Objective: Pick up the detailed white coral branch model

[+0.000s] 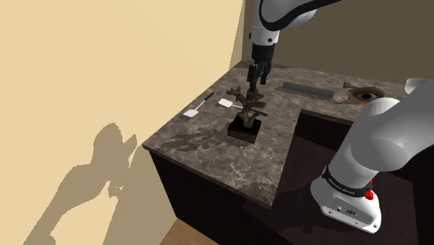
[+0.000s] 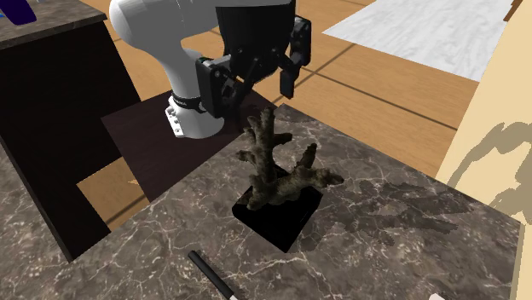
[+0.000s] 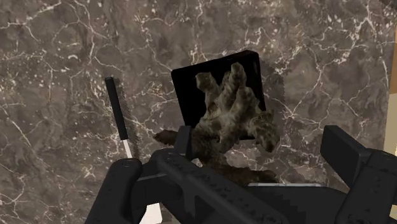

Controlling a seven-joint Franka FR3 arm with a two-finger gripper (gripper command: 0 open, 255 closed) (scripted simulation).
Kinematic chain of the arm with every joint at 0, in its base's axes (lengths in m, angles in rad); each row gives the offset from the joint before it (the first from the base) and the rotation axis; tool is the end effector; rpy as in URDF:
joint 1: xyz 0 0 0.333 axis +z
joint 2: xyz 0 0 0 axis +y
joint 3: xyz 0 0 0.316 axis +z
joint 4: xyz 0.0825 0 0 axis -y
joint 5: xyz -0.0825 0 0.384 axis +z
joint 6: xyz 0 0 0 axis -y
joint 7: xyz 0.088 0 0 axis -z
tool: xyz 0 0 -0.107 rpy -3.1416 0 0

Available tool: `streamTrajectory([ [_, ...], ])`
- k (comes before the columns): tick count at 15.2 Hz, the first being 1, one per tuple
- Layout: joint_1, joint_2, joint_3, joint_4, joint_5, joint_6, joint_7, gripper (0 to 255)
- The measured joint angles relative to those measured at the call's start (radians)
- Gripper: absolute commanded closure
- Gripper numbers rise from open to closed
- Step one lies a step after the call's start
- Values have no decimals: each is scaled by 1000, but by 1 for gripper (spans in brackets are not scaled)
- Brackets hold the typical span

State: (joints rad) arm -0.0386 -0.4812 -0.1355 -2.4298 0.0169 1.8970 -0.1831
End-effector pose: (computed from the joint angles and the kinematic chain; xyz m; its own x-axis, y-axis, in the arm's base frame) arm 0.3909 -0.0703 0.4733 0.9989 0.0218 -0.0405 0.0183 -0.9960 -0.0870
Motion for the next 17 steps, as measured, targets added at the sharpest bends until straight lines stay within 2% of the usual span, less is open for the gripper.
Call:
streamTrajectory([
  [4,0,18,-4,-40,0,57,-7,0],
  [5,-1,18,-4,-44,0,62,-7,255],
  [17,0,14,-3,-34,1,48,-4,255],
])
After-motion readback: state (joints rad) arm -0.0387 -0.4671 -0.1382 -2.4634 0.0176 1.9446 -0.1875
